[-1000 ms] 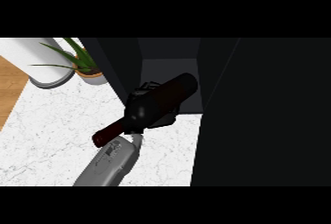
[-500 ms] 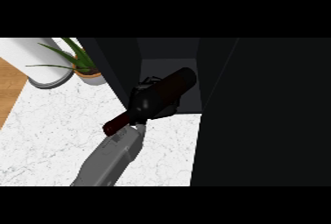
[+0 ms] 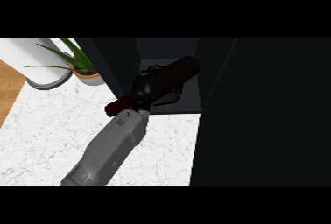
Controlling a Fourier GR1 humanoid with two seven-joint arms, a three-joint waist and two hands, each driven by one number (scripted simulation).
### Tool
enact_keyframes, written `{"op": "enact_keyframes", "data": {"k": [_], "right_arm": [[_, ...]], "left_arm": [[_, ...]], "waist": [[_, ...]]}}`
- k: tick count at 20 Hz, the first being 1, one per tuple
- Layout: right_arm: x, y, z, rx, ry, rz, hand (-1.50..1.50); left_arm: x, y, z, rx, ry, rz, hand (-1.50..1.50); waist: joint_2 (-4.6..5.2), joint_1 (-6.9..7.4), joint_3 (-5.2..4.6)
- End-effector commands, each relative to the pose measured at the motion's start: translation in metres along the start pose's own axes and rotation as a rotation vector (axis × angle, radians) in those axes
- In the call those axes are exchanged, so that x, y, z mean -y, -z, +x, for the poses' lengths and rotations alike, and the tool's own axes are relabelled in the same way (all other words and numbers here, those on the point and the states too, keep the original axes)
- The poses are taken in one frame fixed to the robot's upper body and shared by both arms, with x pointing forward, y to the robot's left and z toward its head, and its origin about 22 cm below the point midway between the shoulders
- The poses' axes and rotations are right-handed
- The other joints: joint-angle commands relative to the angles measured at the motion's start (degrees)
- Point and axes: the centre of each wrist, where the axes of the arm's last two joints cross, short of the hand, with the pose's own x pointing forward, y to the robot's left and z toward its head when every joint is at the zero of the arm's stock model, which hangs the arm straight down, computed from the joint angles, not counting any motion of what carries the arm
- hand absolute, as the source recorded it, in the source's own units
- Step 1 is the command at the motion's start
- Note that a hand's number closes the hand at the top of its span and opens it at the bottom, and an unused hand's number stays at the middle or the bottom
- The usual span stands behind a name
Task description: Pick up the wine, place it into the cabinet and close the cabinet
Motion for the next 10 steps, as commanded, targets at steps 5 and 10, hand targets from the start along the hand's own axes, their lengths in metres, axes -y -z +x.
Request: {"op": "enact_keyframes", "data": {"k": [5, 10], "right_arm": [[-0.002, 0.008, -0.004, 0.016, 0.026, 0.015, -1.5], [0.003, 0.015, 0.004, 0.041, 0.005, 0.063, -1.5]], "left_arm": [[-0.003, 0.03, 0.006, -0.03, 0.02, 0.008, 1.5], [0.005, 0.042, 0.017, -0.055, 0.111, 0.021, 1.5]], "waist": [[0.2, -0.17, 0.0], [0.52, -1.36, 0.0]]}}
